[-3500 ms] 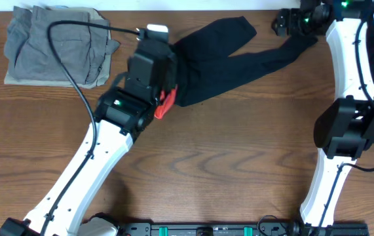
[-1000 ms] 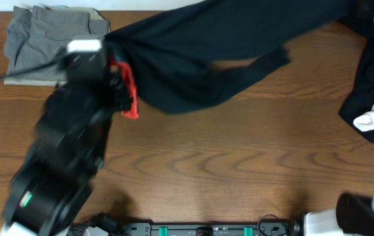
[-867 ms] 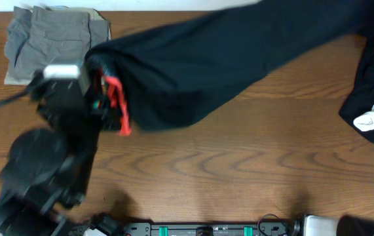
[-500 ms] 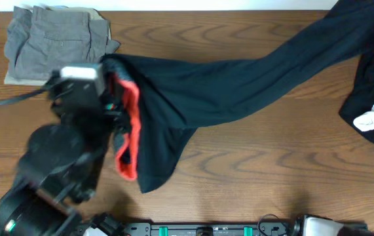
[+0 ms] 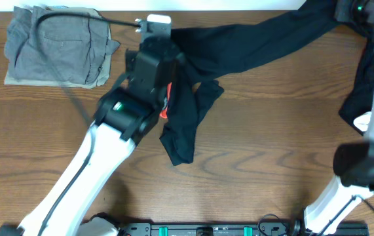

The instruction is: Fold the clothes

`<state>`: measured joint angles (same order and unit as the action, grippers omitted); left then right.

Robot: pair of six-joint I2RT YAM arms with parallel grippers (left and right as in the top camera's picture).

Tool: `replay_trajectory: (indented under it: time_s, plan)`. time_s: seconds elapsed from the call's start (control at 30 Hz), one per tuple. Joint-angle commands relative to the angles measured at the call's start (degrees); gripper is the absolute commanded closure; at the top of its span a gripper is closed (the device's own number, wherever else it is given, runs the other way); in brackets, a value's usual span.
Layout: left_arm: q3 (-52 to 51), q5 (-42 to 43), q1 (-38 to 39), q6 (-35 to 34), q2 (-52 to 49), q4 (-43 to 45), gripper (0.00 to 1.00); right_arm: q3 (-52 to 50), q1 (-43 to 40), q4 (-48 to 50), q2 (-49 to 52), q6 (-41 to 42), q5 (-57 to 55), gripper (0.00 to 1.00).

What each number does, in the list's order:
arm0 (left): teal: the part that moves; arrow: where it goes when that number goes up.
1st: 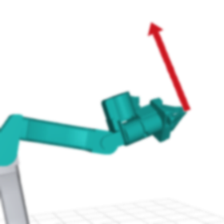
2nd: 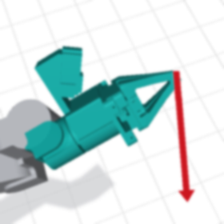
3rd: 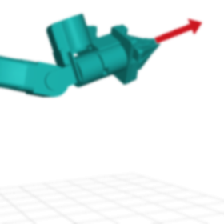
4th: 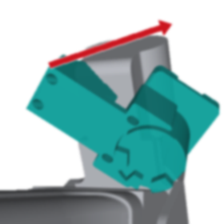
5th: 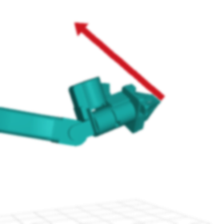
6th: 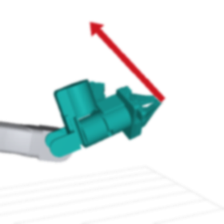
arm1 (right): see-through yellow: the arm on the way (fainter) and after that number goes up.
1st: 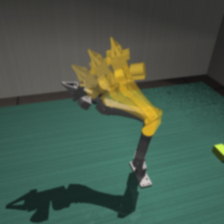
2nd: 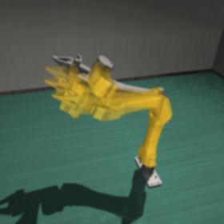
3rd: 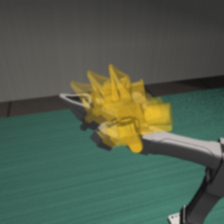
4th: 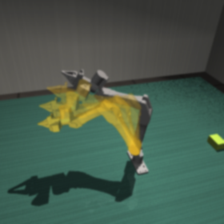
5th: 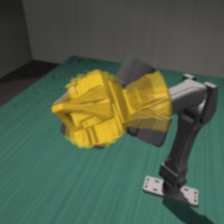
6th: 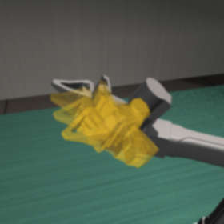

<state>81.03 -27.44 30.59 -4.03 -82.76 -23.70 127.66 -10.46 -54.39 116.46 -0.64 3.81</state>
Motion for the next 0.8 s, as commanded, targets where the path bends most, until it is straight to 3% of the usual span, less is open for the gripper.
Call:
replay_trajectory:
  time_s: [0.0,0.43,0.77]
  plan:
    - [0.85,-1.55,-1.84,0.37,-5.40,2.95,0.94,-0.22,-1.92,2.60,6.69,0.48,-0.31,0.99]
    - [0.85,-1.53,-7.08,0.35,-23.56,18.36,0.94,-0.22,-3.87,18.34,23.50,0.83,2.84,0.99]
    - [0.85,-1.53,-8.85,0.37,-27.02,25.90,0.94,-0.28,-4.26,16.81,28.98,6.19,-3.39,0.99]
